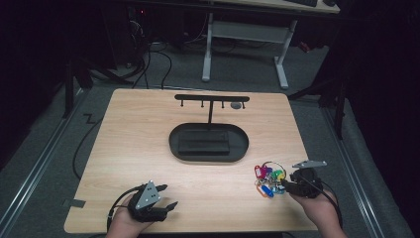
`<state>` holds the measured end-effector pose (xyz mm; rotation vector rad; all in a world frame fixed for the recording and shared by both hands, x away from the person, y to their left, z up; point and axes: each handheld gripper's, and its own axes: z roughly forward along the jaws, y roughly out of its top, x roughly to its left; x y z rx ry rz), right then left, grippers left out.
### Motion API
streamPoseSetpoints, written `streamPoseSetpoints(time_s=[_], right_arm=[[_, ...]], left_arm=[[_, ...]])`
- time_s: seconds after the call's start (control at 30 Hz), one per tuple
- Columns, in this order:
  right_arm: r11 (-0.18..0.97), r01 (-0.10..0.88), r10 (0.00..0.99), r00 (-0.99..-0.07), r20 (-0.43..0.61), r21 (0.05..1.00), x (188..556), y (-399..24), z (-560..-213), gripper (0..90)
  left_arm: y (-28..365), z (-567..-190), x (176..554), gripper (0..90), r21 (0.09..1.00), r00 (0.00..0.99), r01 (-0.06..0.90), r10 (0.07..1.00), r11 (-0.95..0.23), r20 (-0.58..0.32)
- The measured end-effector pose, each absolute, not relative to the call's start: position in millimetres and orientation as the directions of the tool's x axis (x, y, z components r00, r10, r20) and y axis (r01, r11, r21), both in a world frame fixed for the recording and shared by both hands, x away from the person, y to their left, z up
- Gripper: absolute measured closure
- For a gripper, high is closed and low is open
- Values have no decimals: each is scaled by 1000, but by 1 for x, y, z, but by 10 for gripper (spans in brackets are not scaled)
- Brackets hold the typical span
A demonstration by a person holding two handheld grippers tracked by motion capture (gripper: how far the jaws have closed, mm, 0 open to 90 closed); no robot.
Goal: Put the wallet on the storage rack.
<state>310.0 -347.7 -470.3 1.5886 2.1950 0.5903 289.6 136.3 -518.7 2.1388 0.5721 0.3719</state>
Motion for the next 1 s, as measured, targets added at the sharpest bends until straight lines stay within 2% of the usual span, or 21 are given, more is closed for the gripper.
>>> streamPoseSetpoints(time_s=[0.33,0.57,0.77,0.97,1.0], right_arm=[[283,871,957,-282,-63,402,343,-352,-475,538],[260,901,965,-259,-49,346,364,-355,-482,580],[240,931,969,-249,-4,274,375,-355,-487,536],[199,947,974,-220,60,251,381,-360,-488,524],[181,955,972,-210,104,236,383,-362,-489,514]], left_arm=[[140,-518,290,343,815,845,268,531,-514,57],[142,-518,290,344,815,844,269,533,-514,57],[144,-518,290,346,817,844,268,533,-511,57],[145,-517,291,347,816,845,270,533,-511,54],[145,-517,291,348,816,845,270,533,-511,54]])
